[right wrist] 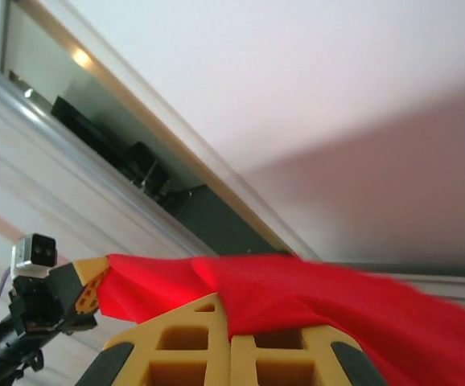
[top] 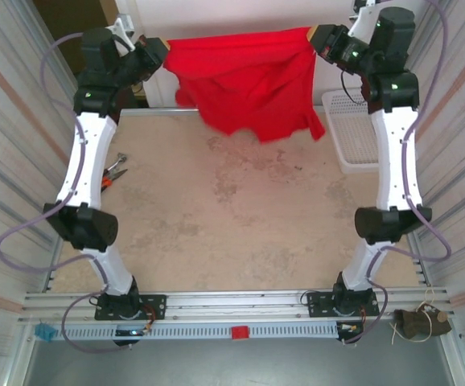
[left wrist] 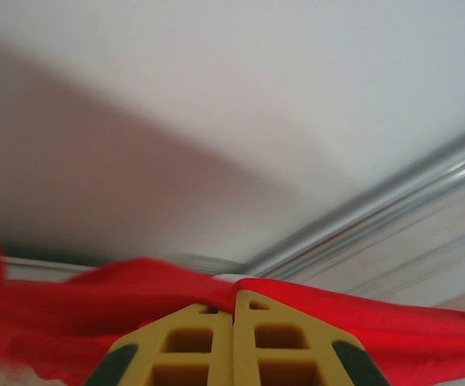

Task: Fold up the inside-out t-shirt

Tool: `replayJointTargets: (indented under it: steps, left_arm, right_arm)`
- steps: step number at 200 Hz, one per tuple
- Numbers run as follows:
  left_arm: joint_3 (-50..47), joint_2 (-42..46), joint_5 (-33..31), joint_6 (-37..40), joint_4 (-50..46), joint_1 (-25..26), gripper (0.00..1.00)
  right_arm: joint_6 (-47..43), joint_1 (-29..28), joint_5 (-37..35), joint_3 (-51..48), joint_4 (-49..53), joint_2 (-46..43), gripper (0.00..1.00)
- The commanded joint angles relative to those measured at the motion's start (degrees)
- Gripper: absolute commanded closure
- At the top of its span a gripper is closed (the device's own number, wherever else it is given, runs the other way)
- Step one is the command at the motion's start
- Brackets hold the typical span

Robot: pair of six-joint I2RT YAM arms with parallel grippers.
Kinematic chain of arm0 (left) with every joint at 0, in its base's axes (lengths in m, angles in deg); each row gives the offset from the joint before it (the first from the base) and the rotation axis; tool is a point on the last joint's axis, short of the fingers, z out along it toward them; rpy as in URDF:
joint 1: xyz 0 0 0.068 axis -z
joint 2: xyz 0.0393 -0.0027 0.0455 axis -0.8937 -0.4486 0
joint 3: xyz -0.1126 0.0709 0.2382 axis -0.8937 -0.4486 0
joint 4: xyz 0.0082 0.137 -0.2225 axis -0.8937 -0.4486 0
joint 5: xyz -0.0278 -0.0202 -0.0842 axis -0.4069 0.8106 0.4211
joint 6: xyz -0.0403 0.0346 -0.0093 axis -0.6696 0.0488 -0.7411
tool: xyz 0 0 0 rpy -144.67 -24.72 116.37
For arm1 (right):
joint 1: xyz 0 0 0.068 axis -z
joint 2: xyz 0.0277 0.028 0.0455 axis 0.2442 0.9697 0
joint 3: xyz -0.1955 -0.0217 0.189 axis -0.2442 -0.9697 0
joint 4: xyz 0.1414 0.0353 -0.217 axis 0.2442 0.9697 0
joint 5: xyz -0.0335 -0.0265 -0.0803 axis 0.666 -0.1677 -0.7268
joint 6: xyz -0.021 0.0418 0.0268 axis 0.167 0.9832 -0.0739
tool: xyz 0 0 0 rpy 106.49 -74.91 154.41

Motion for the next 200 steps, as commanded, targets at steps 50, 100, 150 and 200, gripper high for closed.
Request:
replayJointTargets:
  steps: [50, 100, 150, 200]
  left_arm:
    - [-59.0, 20.7, 0.8, -4.7, 13.8, -1.0, 1.0]
    - [-80.1, 24.8, 0.8, -5.1, 18.4, -3.8, 0.71]
    - [-85.2, 40.8, -6.2, -0.2, 1.6, -4.7, 0.2]
    - [-93.4, 51.9, -19.2, 0.6, -8.2, 5.0, 0.19]
  right_arm:
    - [4.9, -4.7, -3.6, -73.5, -17.8, -27.4, 1.0]
    - [6.6, -12.1, -12.4, -93.9, -17.1, -36.8, 0.98]
    - [1.4, -12.6, -26.6, -96.1, 1.4, -54.7, 0.25]
    - [1.2, -12.2, -27.7, -106.0, 2.9, -60.7, 0.27]
